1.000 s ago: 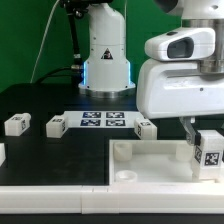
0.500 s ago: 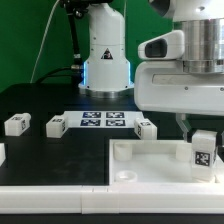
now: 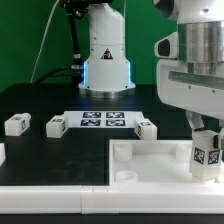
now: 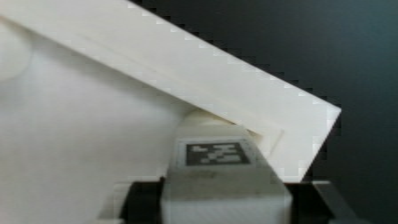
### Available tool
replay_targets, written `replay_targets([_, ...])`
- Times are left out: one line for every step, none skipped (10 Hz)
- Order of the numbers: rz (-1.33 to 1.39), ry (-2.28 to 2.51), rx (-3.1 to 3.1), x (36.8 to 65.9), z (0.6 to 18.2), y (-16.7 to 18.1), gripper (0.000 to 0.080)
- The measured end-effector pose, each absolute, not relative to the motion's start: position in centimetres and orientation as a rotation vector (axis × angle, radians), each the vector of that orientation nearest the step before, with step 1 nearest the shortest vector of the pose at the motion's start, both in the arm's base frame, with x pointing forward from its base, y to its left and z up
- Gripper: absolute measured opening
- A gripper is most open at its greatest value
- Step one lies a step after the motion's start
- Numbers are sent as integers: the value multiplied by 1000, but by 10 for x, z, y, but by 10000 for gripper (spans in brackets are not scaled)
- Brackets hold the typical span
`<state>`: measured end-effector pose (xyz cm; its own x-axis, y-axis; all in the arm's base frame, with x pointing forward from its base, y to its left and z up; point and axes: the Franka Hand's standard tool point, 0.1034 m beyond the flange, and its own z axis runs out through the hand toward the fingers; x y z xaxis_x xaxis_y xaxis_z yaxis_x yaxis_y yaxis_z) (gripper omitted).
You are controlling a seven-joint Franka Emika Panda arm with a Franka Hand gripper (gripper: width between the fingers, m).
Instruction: Assemble one leg
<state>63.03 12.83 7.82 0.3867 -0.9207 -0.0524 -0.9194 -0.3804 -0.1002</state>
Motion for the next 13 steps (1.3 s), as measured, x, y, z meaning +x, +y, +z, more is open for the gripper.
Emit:
replay_targets([-12, 1755, -2463, 631, 78, 129, 293])
replay_targets([-13, 1746, -2469, 631, 78, 129, 293])
replay_targets([-17, 1690, -2508, 631, 78, 129, 293])
replay_targets([-17, 1683, -2512, 631, 78, 129, 465])
replay_targets([-24, 1566, -2592, 631, 76, 127, 465])
replay_targets([-32, 1381, -2698, 632, 74, 126, 610])
replay_targets([-41, 1257, -2759, 632, 75, 128, 638])
replay_targets([-35, 1140, -2814, 632, 77, 131, 646])
replay_targets([-48, 946, -2892, 634, 79, 132, 646])
replay_targets([-63, 758, -2951, 637, 81, 132, 649])
replay_targets([-83, 560, -3006, 639, 82, 132, 649])
replay_targets([-93, 418, -3039, 639, 82, 132, 649])
replay_targets([-101, 243, -3066, 640, 82, 130, 649])
